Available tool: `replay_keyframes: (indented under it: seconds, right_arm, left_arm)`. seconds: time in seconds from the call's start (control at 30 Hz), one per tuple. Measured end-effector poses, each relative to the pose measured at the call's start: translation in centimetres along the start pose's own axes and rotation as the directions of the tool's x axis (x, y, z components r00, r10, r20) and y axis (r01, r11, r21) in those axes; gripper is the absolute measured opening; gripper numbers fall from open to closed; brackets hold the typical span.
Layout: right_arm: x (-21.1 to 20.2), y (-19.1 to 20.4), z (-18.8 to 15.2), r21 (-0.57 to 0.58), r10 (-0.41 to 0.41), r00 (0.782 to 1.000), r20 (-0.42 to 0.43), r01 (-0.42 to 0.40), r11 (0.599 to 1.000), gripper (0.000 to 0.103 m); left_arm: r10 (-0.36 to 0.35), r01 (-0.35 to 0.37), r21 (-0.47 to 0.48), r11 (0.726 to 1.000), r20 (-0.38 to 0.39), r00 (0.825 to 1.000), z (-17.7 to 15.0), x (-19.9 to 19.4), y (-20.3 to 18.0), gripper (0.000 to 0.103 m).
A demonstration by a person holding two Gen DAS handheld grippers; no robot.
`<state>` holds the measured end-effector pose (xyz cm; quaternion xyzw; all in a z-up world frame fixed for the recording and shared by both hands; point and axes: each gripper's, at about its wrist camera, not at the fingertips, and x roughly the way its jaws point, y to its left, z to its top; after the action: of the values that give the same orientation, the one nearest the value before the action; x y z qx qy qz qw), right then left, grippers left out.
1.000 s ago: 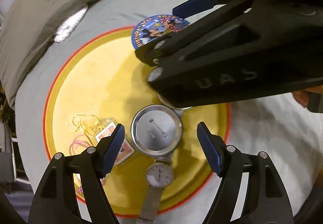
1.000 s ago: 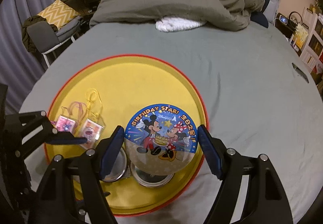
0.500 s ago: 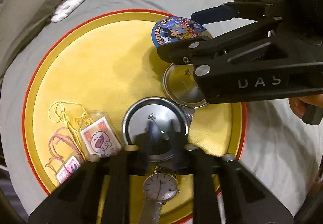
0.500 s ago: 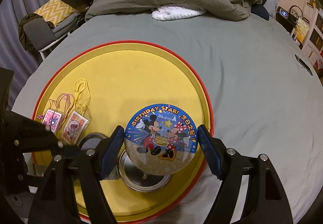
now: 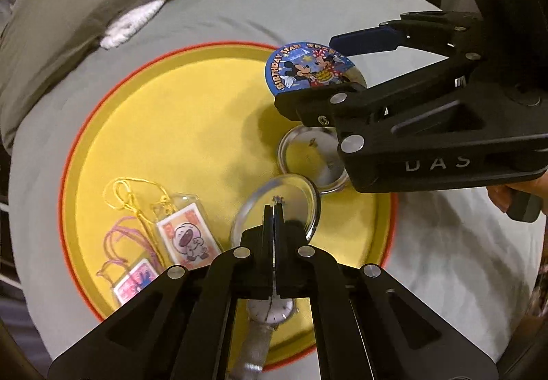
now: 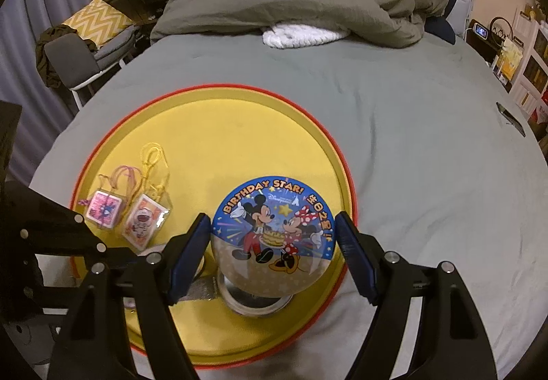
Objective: Organize jewelry
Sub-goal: 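Grasp the silver round lid with the left tool while the right tool holds the Mickey badge, then lift the silver lid and Mickey badge out of the tray onto the bed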
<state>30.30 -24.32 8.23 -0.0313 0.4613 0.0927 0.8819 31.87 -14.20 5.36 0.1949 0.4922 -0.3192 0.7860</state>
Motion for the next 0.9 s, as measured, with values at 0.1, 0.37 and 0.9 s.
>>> replay_keyframes:
  seconds: [0.1,0.37,0.9]
  right_arm:
    - [-2.3,0.2,0.3,-0.001,-0.001,1.0,0.02,0.001,1.0,0.07]
    - [-8.3,1.0,0.2,-0.002,-0.009,0.998,0.062,0.009,1.0,0.07]
    - [-1.2,-0.8,-2.0,0.019,0.008,1.0,-0.011,-0.007,1.0,0.07]
  left_arm:
    - [0.003,-0.003,0.0,1.0,0.017,1.0,0.4,-1.4,0.5,0.0]
    - [0.048,-0.05,0.027,0.998,0.05,0.998,0.1,-6.4,-1.8,0.0]
    - [0.108,-0.111,-0.027,0.993,-0.078,0.991,-1.8,4.0,-0.7,0.02]
